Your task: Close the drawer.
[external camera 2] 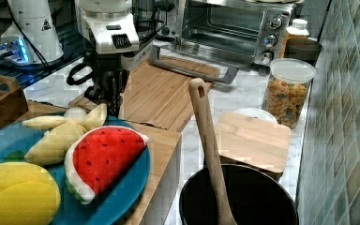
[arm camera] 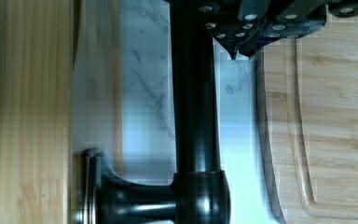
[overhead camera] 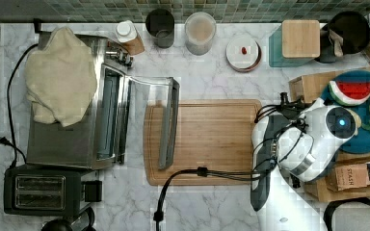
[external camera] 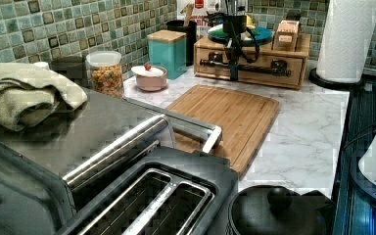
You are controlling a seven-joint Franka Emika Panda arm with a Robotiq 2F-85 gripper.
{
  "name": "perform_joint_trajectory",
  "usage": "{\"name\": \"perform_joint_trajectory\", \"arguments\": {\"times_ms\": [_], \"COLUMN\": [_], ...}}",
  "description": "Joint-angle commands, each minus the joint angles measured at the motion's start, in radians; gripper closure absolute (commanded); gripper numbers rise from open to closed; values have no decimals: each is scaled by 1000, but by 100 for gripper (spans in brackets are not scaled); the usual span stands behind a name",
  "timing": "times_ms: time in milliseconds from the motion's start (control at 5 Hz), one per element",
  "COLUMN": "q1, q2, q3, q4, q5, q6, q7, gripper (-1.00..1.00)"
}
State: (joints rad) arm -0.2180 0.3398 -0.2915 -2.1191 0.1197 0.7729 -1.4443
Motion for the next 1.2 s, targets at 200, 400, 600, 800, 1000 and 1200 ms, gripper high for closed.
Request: {"name": "perform_joint_trajectory", "arguments": {"times_ms": [200,400,600,800,1000,1200], "q1": [-74,-62,-60,-52,-50,-50], "q2": [23,25,25,27,27,27], "q3": [-142,-154,-157,-166,-167,-168], "q4": [184,184,184,184,184,184], "q5": [-61,-53,-52,-47,-45,-45], "q6": [121,121,121,121,121,121], "q7": [63,58,57,54,52,53], "gripper": [100,100,100,100,100,100]}}
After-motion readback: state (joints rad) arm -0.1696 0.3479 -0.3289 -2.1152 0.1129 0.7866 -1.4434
